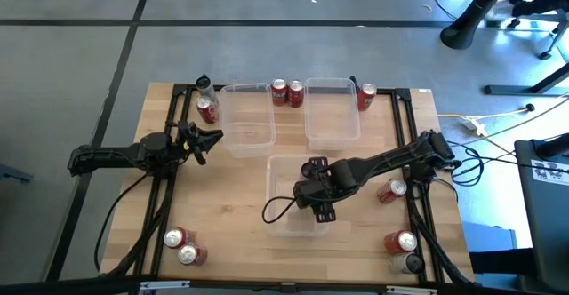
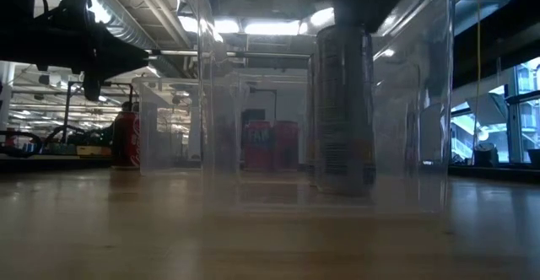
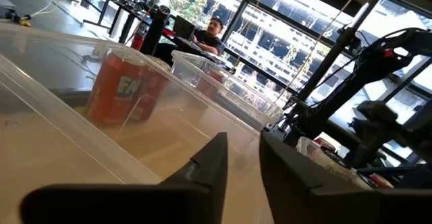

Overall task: Sort soda cans
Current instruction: Put the white/yellow soda can into the bottom transparent bin

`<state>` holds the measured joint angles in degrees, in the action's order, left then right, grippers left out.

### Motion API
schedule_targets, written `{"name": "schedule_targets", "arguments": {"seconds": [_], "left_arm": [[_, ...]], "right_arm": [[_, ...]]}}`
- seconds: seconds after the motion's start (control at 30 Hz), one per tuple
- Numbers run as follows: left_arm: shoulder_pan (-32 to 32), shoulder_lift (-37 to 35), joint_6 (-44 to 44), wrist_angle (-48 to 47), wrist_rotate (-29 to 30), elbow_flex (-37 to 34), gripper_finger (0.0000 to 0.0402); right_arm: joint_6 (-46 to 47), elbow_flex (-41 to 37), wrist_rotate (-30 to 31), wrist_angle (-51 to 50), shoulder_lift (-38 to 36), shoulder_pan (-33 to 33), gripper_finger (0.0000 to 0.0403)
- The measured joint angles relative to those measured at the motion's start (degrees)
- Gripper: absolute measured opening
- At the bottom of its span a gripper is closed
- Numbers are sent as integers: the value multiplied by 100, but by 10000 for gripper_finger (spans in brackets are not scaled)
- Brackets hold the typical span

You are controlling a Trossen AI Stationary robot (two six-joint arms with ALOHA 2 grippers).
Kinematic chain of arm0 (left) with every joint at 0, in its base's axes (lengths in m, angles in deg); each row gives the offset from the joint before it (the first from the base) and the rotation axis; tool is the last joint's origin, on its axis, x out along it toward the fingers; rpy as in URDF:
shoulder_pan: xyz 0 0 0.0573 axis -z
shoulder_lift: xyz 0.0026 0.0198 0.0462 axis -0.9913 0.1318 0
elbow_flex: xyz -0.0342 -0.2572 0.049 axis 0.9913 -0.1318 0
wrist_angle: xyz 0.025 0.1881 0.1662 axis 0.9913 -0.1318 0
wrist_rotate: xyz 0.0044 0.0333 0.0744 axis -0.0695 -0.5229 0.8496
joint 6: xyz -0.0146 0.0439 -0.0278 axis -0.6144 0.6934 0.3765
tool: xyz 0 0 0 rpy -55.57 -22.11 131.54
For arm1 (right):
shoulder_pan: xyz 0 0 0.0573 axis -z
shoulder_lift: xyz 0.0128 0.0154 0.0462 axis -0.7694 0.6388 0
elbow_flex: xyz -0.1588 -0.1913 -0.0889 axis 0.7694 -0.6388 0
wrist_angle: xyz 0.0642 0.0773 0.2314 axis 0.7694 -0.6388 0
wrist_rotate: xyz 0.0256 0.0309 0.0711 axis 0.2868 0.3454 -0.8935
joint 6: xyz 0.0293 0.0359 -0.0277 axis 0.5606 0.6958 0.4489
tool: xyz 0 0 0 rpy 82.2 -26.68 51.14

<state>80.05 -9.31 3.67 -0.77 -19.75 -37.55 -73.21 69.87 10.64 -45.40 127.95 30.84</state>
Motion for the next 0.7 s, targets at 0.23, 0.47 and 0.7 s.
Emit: {"name": "schedule_targets", "arguments": {"seconds": [0.23,0.47,0.7], "left_arm": [[1,1,-12,0,-2,2,143],[2,-1,137,2,-2,0,163],[0,0,52,2,-4,1,160]], "right_arm": [[-61,831,0,-558,-4,0,342],[205,1760,-22,-1436,-4,-73,342],[750,2135,-353,-1790,-341,-743,342]]}}
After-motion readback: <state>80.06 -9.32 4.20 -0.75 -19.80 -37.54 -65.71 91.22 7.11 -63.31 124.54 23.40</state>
